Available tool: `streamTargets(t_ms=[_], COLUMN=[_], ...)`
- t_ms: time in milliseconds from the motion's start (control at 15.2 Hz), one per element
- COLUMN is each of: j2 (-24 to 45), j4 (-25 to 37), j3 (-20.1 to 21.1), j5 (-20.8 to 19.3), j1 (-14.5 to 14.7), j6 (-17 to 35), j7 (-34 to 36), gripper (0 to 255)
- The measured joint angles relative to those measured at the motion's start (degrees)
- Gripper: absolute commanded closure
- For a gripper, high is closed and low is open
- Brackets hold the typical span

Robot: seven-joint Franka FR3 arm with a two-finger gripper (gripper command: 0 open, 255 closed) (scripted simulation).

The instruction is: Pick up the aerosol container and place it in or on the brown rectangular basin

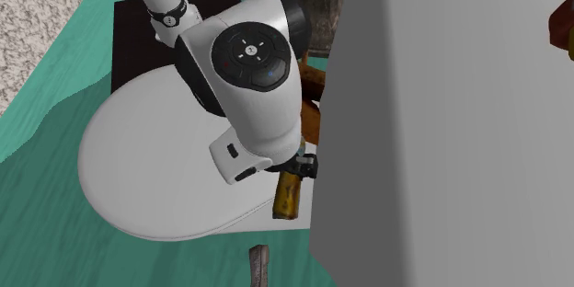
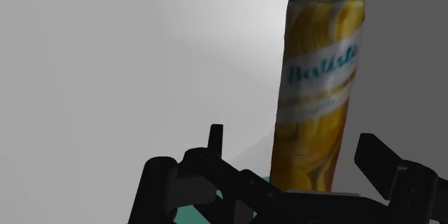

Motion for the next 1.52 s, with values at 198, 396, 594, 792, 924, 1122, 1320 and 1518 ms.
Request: streamTargets(t_ms=[198,396,594,792,924,1122,1320,1518], j2=[0.32,0.45,0.92,1.32,1.36,0.83,1.58,1.60], j4=[-1.20,-0.98,-2.58,-3.10,-3.40,-5.20,-2.12,-1.45], j3=[-0.10,-0.16,0.18,0.05,-0.04,0.04,-0.11,-0.08], j5=[-0.12,-0.18,-0.04,-0.11,-0.14,0.15,0.19,0.51], j1=[-0.08,0.00,-0.08,-0.13,-0.16,-0.45,-0.14,-0.08], j6=[2.77,2.48,8.51,11.69,12.41,15.43,9.74,8.10], j7=[0.30,0.52,0.23,0.28,0.42,0.56,0.17,0.11], gripper=[0,0,255,255,255,255,255,255])
